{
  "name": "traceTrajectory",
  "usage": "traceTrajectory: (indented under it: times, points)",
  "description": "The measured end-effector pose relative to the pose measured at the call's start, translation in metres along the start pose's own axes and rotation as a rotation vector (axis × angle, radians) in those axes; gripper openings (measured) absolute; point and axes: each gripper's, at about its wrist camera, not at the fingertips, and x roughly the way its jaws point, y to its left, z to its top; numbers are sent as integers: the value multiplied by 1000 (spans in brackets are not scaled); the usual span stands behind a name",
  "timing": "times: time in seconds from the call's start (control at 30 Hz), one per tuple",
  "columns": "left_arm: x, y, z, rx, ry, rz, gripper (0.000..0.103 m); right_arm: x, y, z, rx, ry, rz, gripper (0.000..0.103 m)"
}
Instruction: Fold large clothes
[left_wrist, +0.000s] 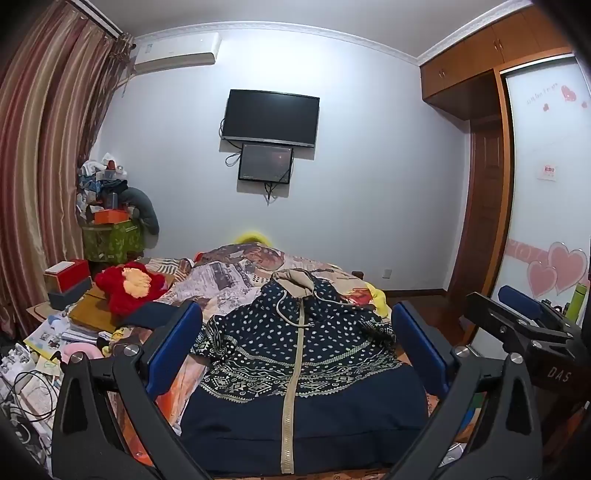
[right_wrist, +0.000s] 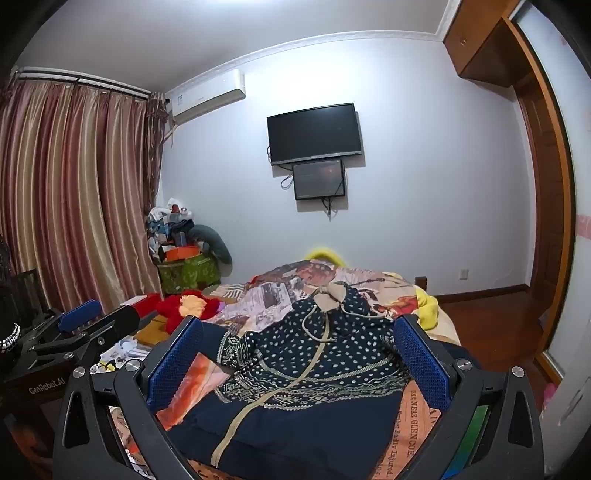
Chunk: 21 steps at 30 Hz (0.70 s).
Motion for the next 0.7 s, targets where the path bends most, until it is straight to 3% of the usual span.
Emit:
traceTrajectory:
  times: [0.7]
  points:
    - [0, 2, 1, 15, 5, -3, 103, 2, 1, 0, -1, 23, -2, 103]
